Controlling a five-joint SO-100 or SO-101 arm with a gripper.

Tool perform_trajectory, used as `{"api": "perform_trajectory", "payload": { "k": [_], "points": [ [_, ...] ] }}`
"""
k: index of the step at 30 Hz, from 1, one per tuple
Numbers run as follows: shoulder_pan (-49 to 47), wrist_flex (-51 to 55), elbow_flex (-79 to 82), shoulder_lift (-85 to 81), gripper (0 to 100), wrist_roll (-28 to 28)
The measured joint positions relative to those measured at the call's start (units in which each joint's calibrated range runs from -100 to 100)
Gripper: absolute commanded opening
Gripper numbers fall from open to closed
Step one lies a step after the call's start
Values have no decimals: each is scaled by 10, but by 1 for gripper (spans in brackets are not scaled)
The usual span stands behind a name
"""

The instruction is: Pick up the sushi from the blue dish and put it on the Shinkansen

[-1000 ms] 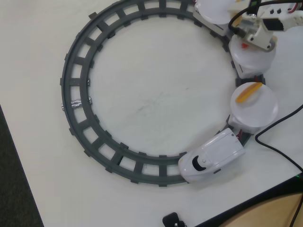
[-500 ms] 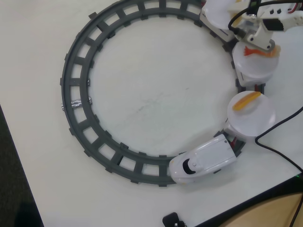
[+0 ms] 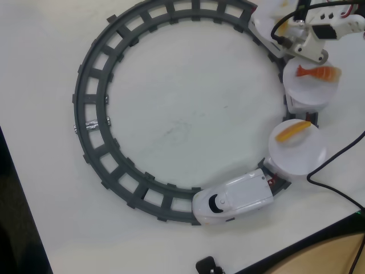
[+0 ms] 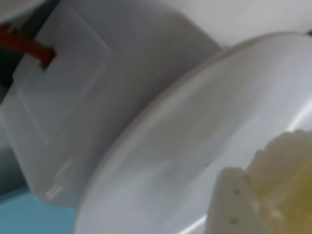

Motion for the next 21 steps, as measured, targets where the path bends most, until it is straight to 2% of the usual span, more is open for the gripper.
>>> {"api": "perform_trajectory", "payload": {
  "k": [6,15,18,21],
  "points": [
    [-3,88,-1,-2,5,-1],
    [-17,177,-19,-13,33,-1],
    [-9,180,-16,-37,39,-1],
    [12,177,-11,-67,40,-1]
  ]
}}
